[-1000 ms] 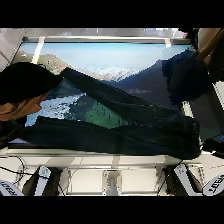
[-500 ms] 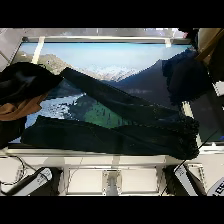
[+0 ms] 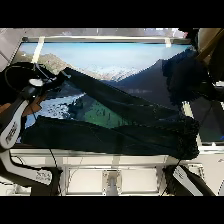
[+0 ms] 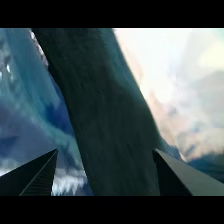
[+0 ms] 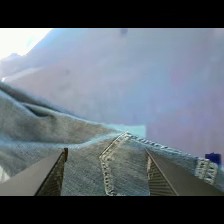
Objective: Fold the clothes and pants, and hang the long-sleeved shirts on hangers.
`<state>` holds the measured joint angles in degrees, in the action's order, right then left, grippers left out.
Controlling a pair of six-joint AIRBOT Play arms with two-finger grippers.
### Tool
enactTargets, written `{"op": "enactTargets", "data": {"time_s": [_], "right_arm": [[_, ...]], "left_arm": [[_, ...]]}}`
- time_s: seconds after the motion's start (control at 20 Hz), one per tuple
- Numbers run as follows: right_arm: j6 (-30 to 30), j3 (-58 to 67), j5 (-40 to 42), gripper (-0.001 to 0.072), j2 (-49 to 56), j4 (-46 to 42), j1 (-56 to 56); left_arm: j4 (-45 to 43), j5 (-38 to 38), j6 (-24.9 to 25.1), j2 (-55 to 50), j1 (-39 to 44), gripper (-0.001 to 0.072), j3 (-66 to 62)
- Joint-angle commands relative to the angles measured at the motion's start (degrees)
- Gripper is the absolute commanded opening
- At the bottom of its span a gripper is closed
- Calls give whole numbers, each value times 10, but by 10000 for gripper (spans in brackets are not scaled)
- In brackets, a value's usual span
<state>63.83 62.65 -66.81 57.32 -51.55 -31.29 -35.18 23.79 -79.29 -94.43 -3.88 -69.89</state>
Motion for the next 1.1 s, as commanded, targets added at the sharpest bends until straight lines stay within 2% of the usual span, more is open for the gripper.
{"op": "enactTargets", "data": {"time_s": [0.0,0.3,0.35,0.4,0.45,0.5,0.55,0.6,0.75,0.85,0.95,1.05], "right_arm": [[0,1,3,525,3,2,25],[0,1,4,525,3,3,26],[0,1,4,525,3,3,26],[0,1,4,525,3,3,26],[0,1,4,525,3,3,26],[0,1,4,525,3,3,26],[0,1,4,525,3,3,26],[0,1,4,525,3,3,26],[0,1,4,525,3,-17,26],[0,2,4,525,3,-82,26],[17,2,6,525,3,-158,23],[62,2,20,524,9,-239,23]], "left_arm": [[5,-22,31,-71,10,640,-57],[3,-13,30,-154,10,639,-148],[3,-13,30,-162,10,625,-157],[3,-13,28,-166,10,577,-162],[3,-14,28,-168,10,516,-162],[3,-12,28,-169,10,334,-162],[3,-12,29,-169,10,83,-162],[3,-13,33,-169,10,15,-164],[3,23,33,-157,-3,14,-180],[-21,64,43,-122,-19,14,-183],[-85,130,48,-71,-35,14,-183],[-169,213,48,-17,-43,13,-182]]}}
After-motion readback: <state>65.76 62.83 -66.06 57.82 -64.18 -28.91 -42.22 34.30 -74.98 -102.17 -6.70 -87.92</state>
